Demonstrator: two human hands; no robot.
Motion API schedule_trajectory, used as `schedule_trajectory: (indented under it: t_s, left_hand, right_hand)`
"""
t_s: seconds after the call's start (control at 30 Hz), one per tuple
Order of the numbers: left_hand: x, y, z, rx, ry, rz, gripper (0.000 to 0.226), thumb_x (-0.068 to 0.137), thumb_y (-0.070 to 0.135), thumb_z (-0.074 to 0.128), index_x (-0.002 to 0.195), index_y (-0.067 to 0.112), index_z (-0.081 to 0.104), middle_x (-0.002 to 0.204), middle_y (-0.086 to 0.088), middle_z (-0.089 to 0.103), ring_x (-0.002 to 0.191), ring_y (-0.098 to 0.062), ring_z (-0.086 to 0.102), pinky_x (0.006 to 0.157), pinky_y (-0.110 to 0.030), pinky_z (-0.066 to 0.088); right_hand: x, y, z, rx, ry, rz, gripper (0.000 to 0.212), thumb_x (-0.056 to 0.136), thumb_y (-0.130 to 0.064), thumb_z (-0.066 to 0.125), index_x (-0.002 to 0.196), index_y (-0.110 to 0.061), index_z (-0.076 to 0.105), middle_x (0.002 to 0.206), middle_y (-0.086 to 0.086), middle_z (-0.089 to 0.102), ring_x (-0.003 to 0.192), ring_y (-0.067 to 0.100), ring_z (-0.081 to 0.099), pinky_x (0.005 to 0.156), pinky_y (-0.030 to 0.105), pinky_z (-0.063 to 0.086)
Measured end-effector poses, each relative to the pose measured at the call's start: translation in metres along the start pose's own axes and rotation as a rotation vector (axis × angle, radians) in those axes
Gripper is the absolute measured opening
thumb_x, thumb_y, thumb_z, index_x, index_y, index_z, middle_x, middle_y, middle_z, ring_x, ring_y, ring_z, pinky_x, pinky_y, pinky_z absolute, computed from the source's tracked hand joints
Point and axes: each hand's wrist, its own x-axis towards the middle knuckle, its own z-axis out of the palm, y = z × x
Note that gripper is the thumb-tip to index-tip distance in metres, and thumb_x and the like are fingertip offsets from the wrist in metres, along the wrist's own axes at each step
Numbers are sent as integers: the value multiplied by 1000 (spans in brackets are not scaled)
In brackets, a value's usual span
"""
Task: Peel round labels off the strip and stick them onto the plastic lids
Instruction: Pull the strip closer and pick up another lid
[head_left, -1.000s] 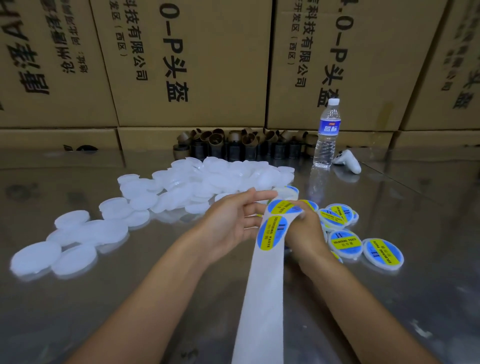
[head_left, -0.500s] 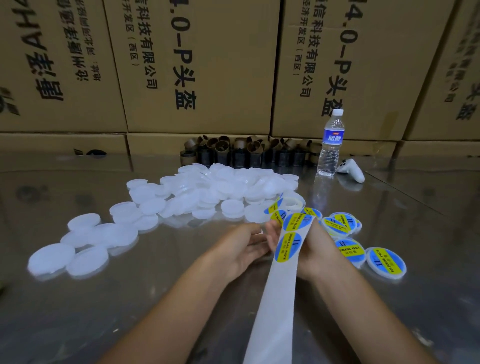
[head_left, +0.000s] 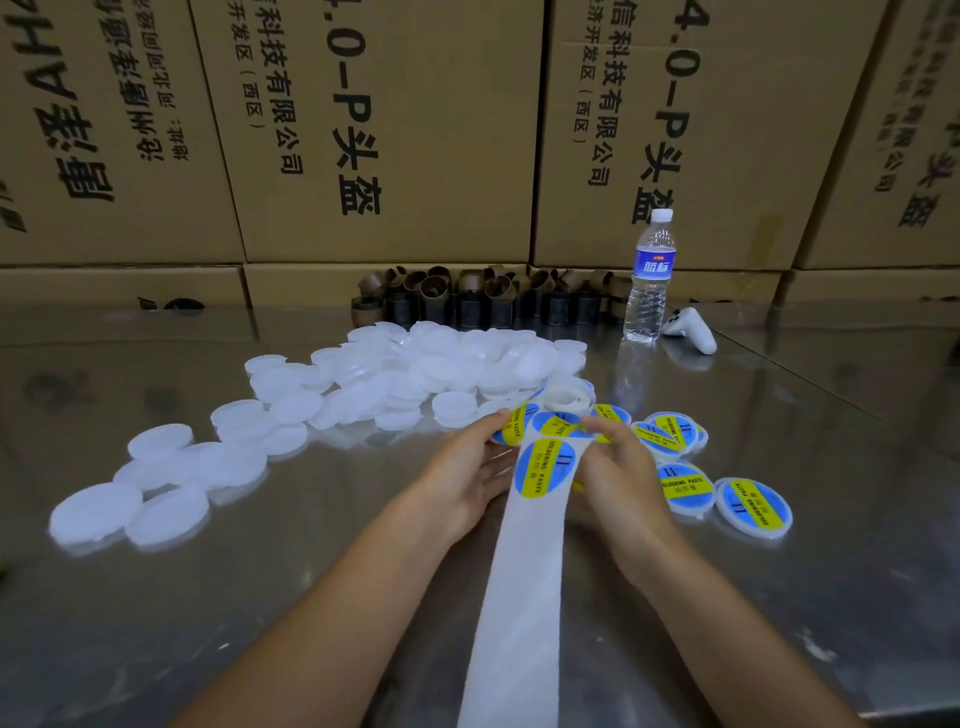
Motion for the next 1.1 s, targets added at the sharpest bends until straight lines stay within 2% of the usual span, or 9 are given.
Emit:
schedule_trajectory:
  t_s: [0.13,0.27,0.4,0.53,0.7,0.83,0.93,1.03,1.1]
  left_hand:
    - [1,0,-3,80,52,45,23,97,27,50,95,9,64,84,-10,64,75,-19,60,79,-30,45]
    - [5,1,-10,123,104,145,23,97,24,52,89,8,66,85,-9,65,78,-21,59,72,-30,44]
    - [7,0,-13,162,114,199,27,96,26,55,77,13,69,75,-5,67,66,-16,61,74,-28,47]
    - [4,-1,-8,226,104,217,30,95,32,55,80,12,72,86,-13,66,73,-21,63,75,-31,49]
    - [-5,3,-9,255,19,238,44,95,42,52,65,21,77,77,-4,74,69,-15,67,69,-25,53]
    - [-26,5,-21,336,-60,264,34,90,42,57,80,17,78,91,-9,75,87,-22,63,89,-37,45]
    - [-55,7,-31,327,-184,242,35,71,44,67,87,15,79,96,-12,74,86,-20,67,79,-28,50]
    - [-86,8,-44,400,-307,320,24,79,34,71,89,14,78,97,-9,74,88,-13,68,77,-17,49]
    - [-106,6,-53,395,-351,304,32,80,36,65,87,7,75,94,-14,74,87,-15,67,75,-17,49]
  right_hand:
    - [-1,-5,-13,-93,-133,-287,55,83,16,52,115,-29,48,109,-5,58,95,7,58,77,21,47]
    - [-5,-18,-27,-113,-413,-178,60,80,19,37,107,-30,60,116,-11,63,108,-5,57,74,11,49]
    - [7,-29,-23,-15,-202,92,22,93,-9,45,93,-15,67,91,1,71,79,8,65,68,22,49]
    - [25,-25,-3,-125,-294,313,35,91,-42,54,95,-10,69,81,0,73,78,16,67,70,28,54]
    - [46,-19,11,14,-263,375,12,89,-22,62,92,-11,63,77,0,66,69,12,63,53,20,51]
    - [61,-16,10,134,-236,402,12,94,-22,54,88,-14,61,80,3,65,72,17,63,69,30,55]
    - [65,-13,9,151,-193,367,16,96,-21,52,88,-13,62,102,13,70,83,21,65,87,37,52]
    - [61,-13,9,167,-136,356,20,97,-20,50,104,-6,63,125,20,59,93,26,67,75,35,54]
    - [61,-11,8,174,-106,349,22,97,-19,49,105,-5,64,114,18,67,89,29,69,73,36,57]
